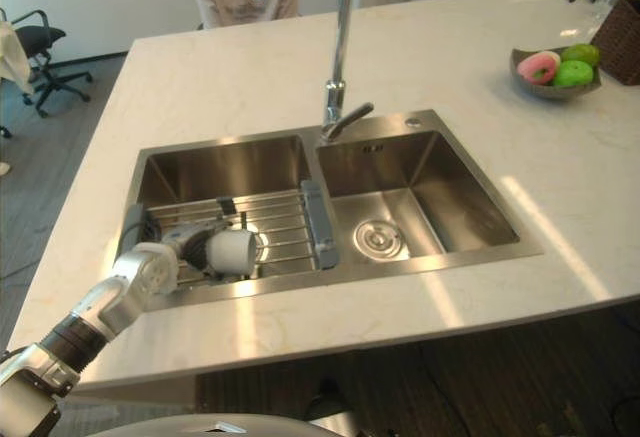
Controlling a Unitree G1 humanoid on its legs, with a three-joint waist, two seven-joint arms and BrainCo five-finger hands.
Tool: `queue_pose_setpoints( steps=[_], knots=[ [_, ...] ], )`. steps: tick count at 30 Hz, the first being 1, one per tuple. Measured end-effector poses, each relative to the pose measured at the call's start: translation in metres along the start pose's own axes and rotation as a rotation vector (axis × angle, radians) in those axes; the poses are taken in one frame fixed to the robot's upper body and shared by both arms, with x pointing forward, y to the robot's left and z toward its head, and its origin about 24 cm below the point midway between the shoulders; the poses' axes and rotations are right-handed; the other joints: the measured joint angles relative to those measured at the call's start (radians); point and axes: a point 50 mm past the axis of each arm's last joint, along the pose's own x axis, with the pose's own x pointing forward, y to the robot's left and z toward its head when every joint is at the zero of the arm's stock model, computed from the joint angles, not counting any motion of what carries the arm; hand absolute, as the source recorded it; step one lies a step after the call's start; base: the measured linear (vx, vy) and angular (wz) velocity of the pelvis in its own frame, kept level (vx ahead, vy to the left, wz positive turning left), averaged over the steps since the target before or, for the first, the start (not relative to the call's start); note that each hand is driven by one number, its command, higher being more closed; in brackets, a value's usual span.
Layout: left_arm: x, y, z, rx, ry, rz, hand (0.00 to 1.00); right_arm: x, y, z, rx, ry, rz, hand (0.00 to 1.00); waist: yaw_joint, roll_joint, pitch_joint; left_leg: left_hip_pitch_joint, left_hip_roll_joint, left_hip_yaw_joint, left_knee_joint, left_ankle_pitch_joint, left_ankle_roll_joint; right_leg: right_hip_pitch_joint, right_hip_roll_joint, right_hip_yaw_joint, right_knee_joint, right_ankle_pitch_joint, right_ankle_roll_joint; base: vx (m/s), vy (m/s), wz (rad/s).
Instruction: Walk over to the sink, pick up the cup, carry it to the dishwasher, place the cup inside the dishwasher, then close the dishwasher door
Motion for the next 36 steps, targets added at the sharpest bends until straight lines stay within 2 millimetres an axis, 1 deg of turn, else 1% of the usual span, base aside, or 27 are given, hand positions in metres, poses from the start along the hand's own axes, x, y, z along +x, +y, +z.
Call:
queue_pose_setpoints(
  steps=[5,9,15,19,23,25,27,30,31,34,36],
  knots=[
    [0.002,0.000,0.001,0.011,0.003,-0.068,1.00,0.000,-0.001,0.001,-0.015,0.000,0.002,0.00,-0.011,0.003,-0.003,0.000,0.000,0.000,0.000,-0.002,-0.001,0.002,0.001,0.002,-0.002,0.000,0.000,-0.02,-0.018,-0.01],
    [0.003,0.000,0.002,0.018,-0.003,-0.076,1.00,0.001,-0.003,0.005,-0.049,-0.003,0.006,0.00,-0.016,0.004,-0.004,0.001,0.000,0.001,0.000,-0.002,-0.001,0.002,0.001,0.004,-0.002,0.001,0.001,-0.02,-0.017,-0.01],
    [0.005,-0.004,0.001,-0.008,-0.015,-0.038,1.00,0.001,-0.003,0.006,-0.056,-0.003,0.007,0.00,-0.019,0.005,-0.004,0.005,0.000,-0.001,-0.002,-0.002,-0.001,0.008,0.001,0.003,-0.003,0.001,0.001,-0.04,-0.032,0.01],
    [0.004,-0.006,0.001,-0.082,-0.040,0.013,1.00,0.001,-0.003,0.006,-0.056,-0.003,0.007,0.00,-0.018,0.005,-0.004,0.004,0.000,-0.006,-0.004,-0.002,-0.001,0.010,0.000,-0.002,-0.003,0.001,0.001,0.00,-0.003,0.03],
    [0.001,-0.014,0.004,-0.250,-0.091,0.098,1.00,0.001,-0.003,0.006,-0.056,-0.008,0.007,0.00,-0.014,0.004,-0.003,0.001,0.000,-0.019,0.000,-0.002,-0.001,0.011,0.000,-0.009,-0.003,0.000,0.002,0.00,-0.001,0.06],
    [0.000,-0.012,0.004,-0.346,-0.109,0.151,1.00,0.001,-0.003,0.007,-0.057,-0.016,0.007,0.00,-0.009,0.004,-0.003,0.001,0.000,-0.022,0.000,-0.002,-0.001,0.011,-0.001,-0.011,-0.003,0.000,0.002,-0.01,-0.016,0.05],
    [-0.004,-0.009,0.002,-0.497,-0.128,0.234,1.00,0.001,-0.002,0.007,-0.054,-0.022,0.008,0.00,-0.004,0.001,-0.001,0.002,0.001,-0.025,0.000,-0.002,-0.001,0.011,-0.001,-0.015,-0.003,0.000,0.002,-0.01,-0.031,0.05],
    [-0.011,-0.006,0.002,-0.672,-0.159,0.334,1.00,0.001,0.001,0.006,-0.048,-0.024,0.010,0.00,0.009,-0.012,0.008,0.001,0.001,-0.030,0.000,0.000,0.000,0.012,-0.001,-0.022,-0.002,0.000,0.002,-0.03,-0.029,0.05],
    [-0.015,-0.003,0.003,-0.755,-0.183,0.382,1.00,0.001,0.002,0.005,-0.040,-0.024,0.007,0.00,0.015,-0.015,0.010,0.001,0.001,-0.031,0.001,0.000,0.001,0.013,-0.002,-0.024,-0.002,0.000,0.002,-0.03,-0.028,0.04],
    [-0.023,0.008,0.006,-0.911,-0.237,0.485,1.00,0.001,0.002,0.002,-0.025,-0.019,0.000,0.00,0.031,-0.018,0.009,0.002,0.001,-0.034,0.001,0.000,0.001,0.016,-0.003,-0.030,-0.002,0.000,0.002,-0.03,-0.023,0.05],
    [-0.033,0.023,0.003,-1.102,-0.296,0.612,1.00,-0.001,0.002,-0.002,-0.017,-0.014,-0.007,0.00,0.048,-0.021,0.008,0.002,0.001,-0.036,0.001,0.002,0.002,0.018,-0.003,-0.032,-0.002,0.000,0.002,-0.05,-0.035,0.03]
  ],
)
